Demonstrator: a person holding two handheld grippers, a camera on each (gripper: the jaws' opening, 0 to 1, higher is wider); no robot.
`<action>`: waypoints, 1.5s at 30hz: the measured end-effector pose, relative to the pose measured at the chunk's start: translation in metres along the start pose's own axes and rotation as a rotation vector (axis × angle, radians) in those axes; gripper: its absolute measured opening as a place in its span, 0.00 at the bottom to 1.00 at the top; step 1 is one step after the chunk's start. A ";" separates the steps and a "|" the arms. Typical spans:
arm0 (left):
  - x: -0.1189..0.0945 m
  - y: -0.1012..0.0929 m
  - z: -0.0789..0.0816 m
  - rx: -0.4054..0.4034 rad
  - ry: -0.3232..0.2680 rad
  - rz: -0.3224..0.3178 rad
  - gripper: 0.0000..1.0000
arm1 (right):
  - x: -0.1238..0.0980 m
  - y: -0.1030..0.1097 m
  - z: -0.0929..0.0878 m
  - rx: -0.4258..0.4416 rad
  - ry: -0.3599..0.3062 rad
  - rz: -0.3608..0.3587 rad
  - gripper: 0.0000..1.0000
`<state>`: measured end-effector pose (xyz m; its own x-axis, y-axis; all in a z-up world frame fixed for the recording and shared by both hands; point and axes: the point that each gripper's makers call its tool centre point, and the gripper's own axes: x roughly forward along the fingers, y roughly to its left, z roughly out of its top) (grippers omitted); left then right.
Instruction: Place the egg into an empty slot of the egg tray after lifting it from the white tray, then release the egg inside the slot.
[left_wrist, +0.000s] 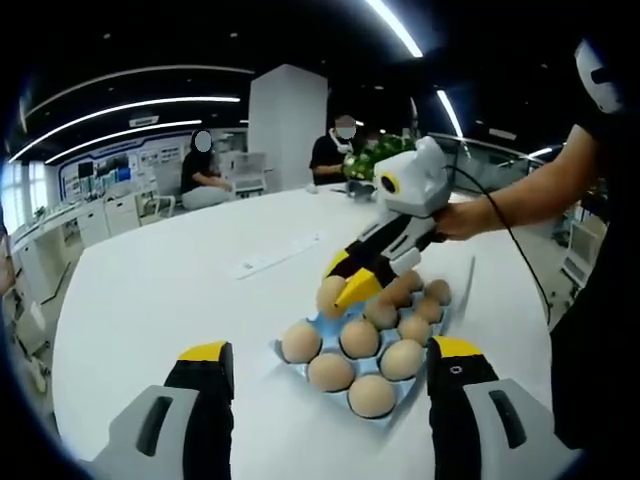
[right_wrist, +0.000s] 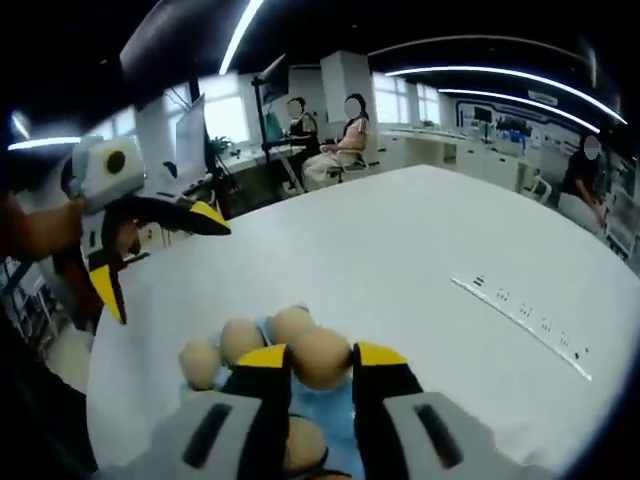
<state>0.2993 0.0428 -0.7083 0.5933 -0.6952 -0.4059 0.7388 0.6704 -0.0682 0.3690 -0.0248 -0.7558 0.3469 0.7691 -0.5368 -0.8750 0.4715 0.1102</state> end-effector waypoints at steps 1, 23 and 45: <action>0.000 0.000 0.000 0.001 0.000 0.001 0.79 | 0.001 0.001 0.000 -0.006 0.004 0.002 0.23; 0.002 0.004 -0.001 0.002 -0.002 0.008 0.83 | 0.018 -0.001 -0.014 0.029 0.088 0.026 0.24; 0.006 0.003 0.003 0.009 -0.001 0.010 0.85 | 0.016 -0.001 -0.017 -0.048 0.127 0.052 0.24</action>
<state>0.3059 0.0402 -0.7081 0.6011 -0.6887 -0.4055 0.7356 0.6750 -0.0561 0.3695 -0.0205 -0.7790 0.2573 0.7296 -0.6336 -0.9070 0.4085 0.1020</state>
